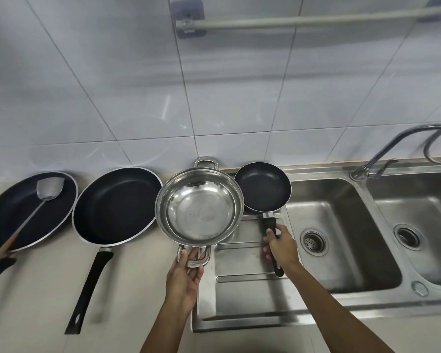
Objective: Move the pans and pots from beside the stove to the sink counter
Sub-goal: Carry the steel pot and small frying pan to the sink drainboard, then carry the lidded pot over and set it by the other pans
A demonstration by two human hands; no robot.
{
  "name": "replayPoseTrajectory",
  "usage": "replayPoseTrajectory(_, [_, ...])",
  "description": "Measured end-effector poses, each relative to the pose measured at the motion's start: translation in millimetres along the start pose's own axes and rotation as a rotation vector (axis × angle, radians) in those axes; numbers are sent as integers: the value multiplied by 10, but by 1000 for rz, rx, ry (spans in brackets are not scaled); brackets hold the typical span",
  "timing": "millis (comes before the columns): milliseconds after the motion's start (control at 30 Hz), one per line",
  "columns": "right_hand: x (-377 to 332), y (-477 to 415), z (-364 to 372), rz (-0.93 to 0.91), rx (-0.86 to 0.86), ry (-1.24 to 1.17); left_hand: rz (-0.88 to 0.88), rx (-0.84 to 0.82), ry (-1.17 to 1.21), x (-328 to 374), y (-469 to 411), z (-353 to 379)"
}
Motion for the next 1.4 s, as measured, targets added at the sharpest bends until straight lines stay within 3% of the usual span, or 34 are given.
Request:
replayPoseTrajectory(267, [66, 210, -125, -6, -25, 23, -38, -1, 24, -71, 97, 37])
replayPoseTrajectory(433, [132, 402, -297, -90, -10, 266, -40, -12, 33, -134, 196, -55])
replayPoseTrajectory(633, [349, 643, -466, 32, -75, 81, -85, -14, 48, -404, 277, -307])
replayPoseTrajectory(767, [447, 769, -605, -3, -110, 114, -70, -10, -9, -652, 409, -400])
replayPoseTrajectory(967, [462, 1011, -984, -366, -184, 456, 149, 30, -448, -1157, 874, -298])
replayPoseTrajectory(1100, [651, 1258, -1512, -596, -251, 576, 409, -93, -859, -1673, 1330, 45])
replayPoseTrajectory(1267, [948, 1442, -2593, -818, -193, 726, 693, -243, -1329, -2586, 2013, 613])
replayPoseTrajectory(1400, [1301, 1477, -3696, -877, -50, 817, 1108, -468, -1689, -3461, 2619, 1229])
Point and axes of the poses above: each hand's wrist, its own y-axis away from the middle knuckle, its own z-axis out of the palm, x = y × z, the point moved 6 cm from there along -y, towards the middle knuckle, and after that the axes turned 7 degrees about x, right-handed, at the moved point
